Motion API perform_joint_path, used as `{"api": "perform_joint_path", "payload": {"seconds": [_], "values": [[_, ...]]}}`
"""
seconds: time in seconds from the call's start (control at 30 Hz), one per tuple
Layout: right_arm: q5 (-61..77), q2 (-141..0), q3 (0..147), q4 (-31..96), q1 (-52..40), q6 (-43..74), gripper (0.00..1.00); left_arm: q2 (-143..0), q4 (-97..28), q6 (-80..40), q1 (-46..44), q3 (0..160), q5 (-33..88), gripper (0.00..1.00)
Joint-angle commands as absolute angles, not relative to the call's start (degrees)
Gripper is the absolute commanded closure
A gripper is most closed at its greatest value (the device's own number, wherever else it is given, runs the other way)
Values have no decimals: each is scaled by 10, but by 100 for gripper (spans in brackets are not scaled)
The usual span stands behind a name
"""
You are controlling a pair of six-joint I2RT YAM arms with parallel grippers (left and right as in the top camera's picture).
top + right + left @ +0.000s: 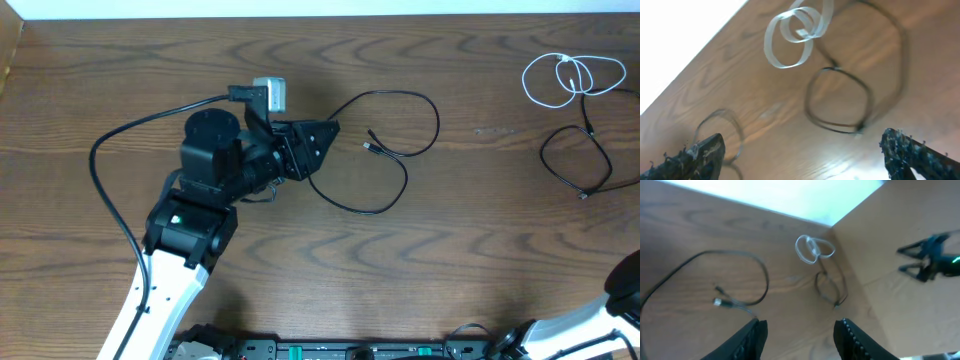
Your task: Untangle cables
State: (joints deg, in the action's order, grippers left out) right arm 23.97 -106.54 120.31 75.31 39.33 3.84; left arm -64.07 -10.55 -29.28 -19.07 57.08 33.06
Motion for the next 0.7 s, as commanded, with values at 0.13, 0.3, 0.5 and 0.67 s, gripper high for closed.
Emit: {"api": "perform_joint_path", "payload": {"seconds": [0.13,0.3,0.5,0.67], "values": [[317,-1064,1190,771,249,-73,6,-711,-217,-223,-190,583,219,51],[311,-1078,1176,769,152,-181,6,-722,-248,-223,-185,583,156,51],[275,-1126,1152,725,29,-231,6,-695,-253,-223,-141,583,156,48],[248,-1179,1148,709,-46,-287,8,-682,-277,-223,-115,583,158,43]]}}
